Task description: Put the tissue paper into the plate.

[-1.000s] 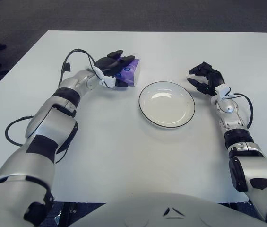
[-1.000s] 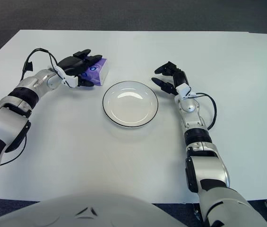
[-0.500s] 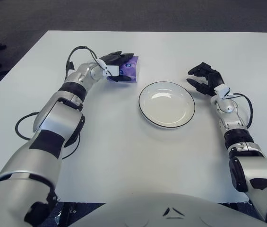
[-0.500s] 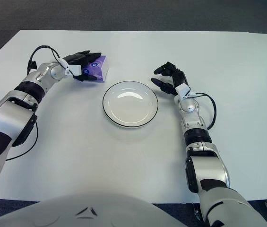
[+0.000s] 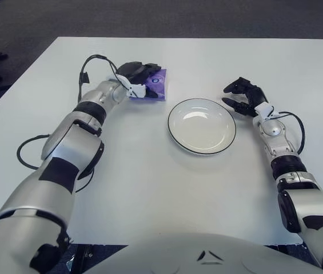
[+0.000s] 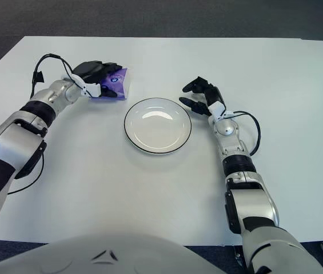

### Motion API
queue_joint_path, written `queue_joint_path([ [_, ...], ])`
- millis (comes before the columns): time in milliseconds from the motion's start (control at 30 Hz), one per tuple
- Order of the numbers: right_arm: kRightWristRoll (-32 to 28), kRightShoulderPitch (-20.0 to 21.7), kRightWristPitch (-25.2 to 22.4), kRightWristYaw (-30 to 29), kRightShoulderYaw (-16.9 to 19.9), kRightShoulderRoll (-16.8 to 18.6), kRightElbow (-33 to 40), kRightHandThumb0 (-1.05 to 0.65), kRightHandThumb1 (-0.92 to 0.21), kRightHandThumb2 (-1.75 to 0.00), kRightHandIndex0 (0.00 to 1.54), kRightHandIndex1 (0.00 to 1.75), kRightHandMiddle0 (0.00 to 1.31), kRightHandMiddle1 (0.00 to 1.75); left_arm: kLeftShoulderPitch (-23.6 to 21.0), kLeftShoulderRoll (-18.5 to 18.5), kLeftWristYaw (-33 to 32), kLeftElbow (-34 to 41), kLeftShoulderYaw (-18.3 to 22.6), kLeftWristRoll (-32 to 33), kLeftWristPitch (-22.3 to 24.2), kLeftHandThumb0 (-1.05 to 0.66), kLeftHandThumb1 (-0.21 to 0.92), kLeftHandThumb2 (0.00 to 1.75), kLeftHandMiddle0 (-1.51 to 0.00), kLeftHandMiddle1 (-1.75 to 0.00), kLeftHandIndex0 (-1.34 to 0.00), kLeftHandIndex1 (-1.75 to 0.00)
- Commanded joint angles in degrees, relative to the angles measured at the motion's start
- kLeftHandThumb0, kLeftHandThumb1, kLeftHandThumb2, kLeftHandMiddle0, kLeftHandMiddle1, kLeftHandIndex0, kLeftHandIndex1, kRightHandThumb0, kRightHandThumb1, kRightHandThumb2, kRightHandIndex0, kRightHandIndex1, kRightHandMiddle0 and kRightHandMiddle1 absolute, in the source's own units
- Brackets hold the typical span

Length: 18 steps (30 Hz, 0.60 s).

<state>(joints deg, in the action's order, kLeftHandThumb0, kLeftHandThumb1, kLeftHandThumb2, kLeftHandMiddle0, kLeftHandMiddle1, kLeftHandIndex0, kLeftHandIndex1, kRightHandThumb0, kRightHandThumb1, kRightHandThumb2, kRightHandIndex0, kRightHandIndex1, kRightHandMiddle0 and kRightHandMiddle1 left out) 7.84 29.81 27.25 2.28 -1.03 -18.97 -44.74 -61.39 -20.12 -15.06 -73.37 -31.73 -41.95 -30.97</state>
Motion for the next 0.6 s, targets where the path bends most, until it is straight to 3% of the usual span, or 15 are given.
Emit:
queue_joint_path([
  [0,0.92,-8.77,-1.18,0.70,-1.58,2.06,-3.65,-0.01,-0.92,-0.16,0.68,1.29,0.46,1.23,2.33,-1.24,-3.53,-1.80,-1.61,-2.13,-1.36,-0.08,0.62,0.84,-0.46,-1.57,-0.36,-1.58],
  [100,0.87,-8.69,-1.34,1.18,-1.81,1.81,-3.63,-0.01,-0.92,-0.16,0.68,1.28,0.46,1.23,2.32,-1.51,-6.47,-2.01,-1.74,-2.26,-2.76,-0.02,0.54,1.01,-0.45,-1.67,-0.32,-1.69],
  [200,0.87,-8.65,-1.41,1.49,-1.95,1.63,-3.64,-0.01,-0.92,-0.16,0.68,1.28,0.46,1.23,2.18,-1.85,-9.72,-2.01,-2.12,-2.89,-4.09,-0.01,0.44,1.16,-0.50,-1.72,-0.37,-1.70],
  [467,0.85,-8.55,-1.53,1.95,-2.05,1.42,-3.76,-0.01,-0.92,-0.15,0.69,1.28,0.47,1.22,1.15,-2.05,-17.09,-1.76,-3.26,-4.73,-6.37,0.00,0.35,1.28,-0.54,-1.74,-0.42,-1.73],
  [567,0.83,-8.51,-1.48,2.16,-2.06,1.35,-3.88,-0.01,-0.92,-0.15,0.69,1.28,0.47,1.21,0.25,-2.47,-20.35,-0.56,-3.63,-5.59,-9.36,0.00,0.34,1.29,-0.54,-1.75,-0.41,-1.74],
])
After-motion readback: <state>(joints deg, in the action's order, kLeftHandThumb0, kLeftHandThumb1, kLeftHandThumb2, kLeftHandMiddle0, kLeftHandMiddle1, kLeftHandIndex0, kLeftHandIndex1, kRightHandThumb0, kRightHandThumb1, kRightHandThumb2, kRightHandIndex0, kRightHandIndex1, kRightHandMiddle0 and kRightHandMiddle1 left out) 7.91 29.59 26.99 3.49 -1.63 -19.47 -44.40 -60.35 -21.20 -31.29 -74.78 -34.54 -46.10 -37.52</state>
